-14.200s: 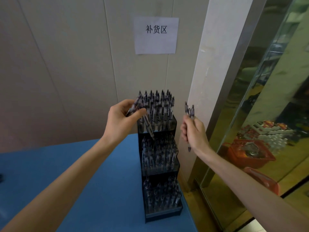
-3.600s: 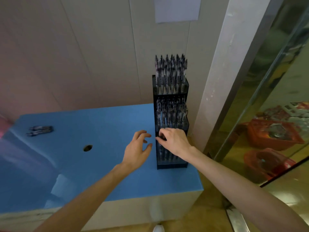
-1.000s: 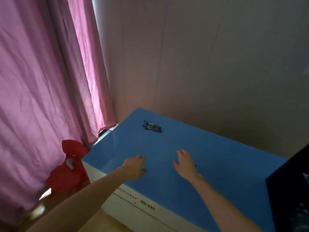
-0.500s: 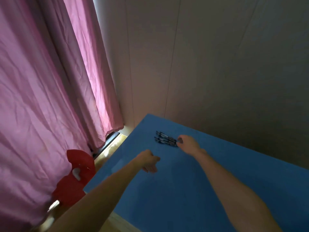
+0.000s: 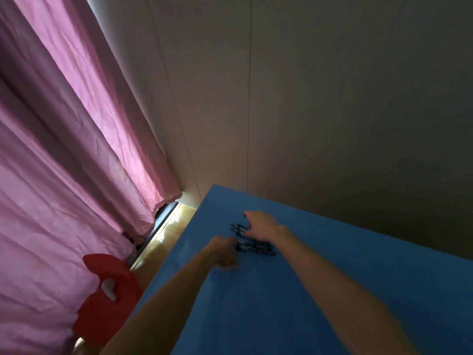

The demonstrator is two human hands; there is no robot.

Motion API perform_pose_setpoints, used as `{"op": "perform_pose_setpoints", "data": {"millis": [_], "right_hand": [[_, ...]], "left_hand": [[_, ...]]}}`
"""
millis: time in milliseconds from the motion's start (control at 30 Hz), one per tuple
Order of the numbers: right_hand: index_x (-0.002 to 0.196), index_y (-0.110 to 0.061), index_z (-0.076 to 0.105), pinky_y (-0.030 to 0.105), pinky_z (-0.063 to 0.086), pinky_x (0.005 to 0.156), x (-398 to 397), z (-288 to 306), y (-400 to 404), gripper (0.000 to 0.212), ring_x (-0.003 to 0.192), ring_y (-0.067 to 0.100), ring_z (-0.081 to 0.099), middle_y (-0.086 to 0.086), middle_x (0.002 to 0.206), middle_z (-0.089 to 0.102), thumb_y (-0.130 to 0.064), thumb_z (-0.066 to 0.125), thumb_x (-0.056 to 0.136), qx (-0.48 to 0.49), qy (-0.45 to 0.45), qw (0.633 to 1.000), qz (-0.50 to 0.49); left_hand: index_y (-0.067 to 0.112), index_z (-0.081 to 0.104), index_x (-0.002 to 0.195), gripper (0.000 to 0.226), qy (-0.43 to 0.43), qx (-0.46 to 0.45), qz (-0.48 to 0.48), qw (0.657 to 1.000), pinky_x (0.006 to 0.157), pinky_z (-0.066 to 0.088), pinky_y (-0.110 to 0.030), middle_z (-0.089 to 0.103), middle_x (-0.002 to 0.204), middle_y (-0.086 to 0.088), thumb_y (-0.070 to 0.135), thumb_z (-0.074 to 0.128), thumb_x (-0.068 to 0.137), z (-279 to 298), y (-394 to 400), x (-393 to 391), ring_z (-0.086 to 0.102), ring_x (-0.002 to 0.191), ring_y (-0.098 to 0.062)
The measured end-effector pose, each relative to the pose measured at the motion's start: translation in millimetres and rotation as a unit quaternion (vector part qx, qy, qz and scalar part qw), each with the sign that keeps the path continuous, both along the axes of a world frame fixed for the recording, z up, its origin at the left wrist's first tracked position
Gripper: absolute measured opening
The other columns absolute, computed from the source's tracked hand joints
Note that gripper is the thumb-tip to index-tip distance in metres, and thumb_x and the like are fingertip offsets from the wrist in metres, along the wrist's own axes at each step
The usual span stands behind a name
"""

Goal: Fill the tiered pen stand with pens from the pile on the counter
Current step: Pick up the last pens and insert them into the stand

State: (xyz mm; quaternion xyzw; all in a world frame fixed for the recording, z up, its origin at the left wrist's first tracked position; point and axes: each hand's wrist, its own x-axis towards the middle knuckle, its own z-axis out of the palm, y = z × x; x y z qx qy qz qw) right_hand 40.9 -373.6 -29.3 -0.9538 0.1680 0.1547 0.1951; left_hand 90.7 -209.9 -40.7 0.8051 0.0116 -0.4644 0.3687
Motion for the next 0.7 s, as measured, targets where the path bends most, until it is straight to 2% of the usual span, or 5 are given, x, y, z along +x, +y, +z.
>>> {"op": "perform_pose_setpoints", "data": {"millis": [67, 233, 333, 467, 700], "right_hand": [[0.139, -0.014, 0.050, 0.036, 0.050, 0.085, -6, -14, -2, 0.053, 0.112, 0.029, 0.061, 0.010, 0.128, 0.063, -0.036, 0.068, 0.094, -0.004, -0.001, 1.000, -0.011], [0.105, -0.007, 0.063, 0.034, 0.047, 0.068, -27, -30, -6, 0.031, 0.096, 0.030, 0.064, 0.011, 0.104, 0.067, -0.034, 0.069, 0.091, 0.015, -0.022, 0.994, -0.104], [0.096, -0.008, 0.063, 0.030, 0.041, 0.060, -37, -32, 4, 0.025, 0.091, 0.032, 0.066, 0.012, 0.094, 0.065, -0.030, 0.071, 0.091, 0.031, -0.009, 0.987, -0.158], [0.110, -0.004, 0.065, 0.035, 0.047, 0.074, -42, -31, 26, 0.028, 0.105, 0.035, 0.065, 0.016, 0.115, 0.068, -0.028, 0.061, 0.097, 0.029, -0.003, 0.975, -0.222], [0.103, -0.003, 0.066, 0.034, 0.042, 0.066, -55, -26, 43, 0.036, 0.099, 0.036, 0.067, 0.018, 0.108, 0.070, -0.038, 0.058, 0.097, 0.040, 0.027, 0.960, -0.277]], "left_hand": [[-0.002, 0.064, 0.079, 0.035, -0.014, -0.011, 0.020, 1.000, 0.060, 0.058, -0.036, 0.066, 0.065, -0.020, 0.030, 0.062, 0.093, -7, -11, 5, 0.065, 0.057, -0.030], [0.004, 0.072, 0.086, 0.054, -0.079, 0.004, -0.044, 0.996, 0.087, 0.060, -0.049, 0.073, 0.094, -0.021, 0.047, 0.070, 0.053, -47, -33, 47, 0.072, 0.092, -0.037], [0.009, 0.068, 0.073, 0.033, -0.107, 0.010, -0.100, 0.989, 0.077, 0.058, -0.045, 0.069, 0.080, -0.015, 0.040, 0.068, 0.060, -24, -40, 36, 0.068, 0.078, -0.029], [0.002, 0.069, 0.069, 0.028, -0.143, 0.026, -0.175, 0.974, 0.074, 0.064, -0.045, 0.070, 0.069, -0.016, 0.026, 0.067, 0.083, -13, -54, 21, 0.070, 0.064, -0.029], [0.004, 0.076, 0.073, 0.018, -0.212, 0.029, -0.250, 0.944, 0.057, 0.053, -0.029, 0.069, 0.065, -0.009, 0.021, 0.073, 0.078, -8, -55, 8, 0.067, 0.063, -0.021]]}}
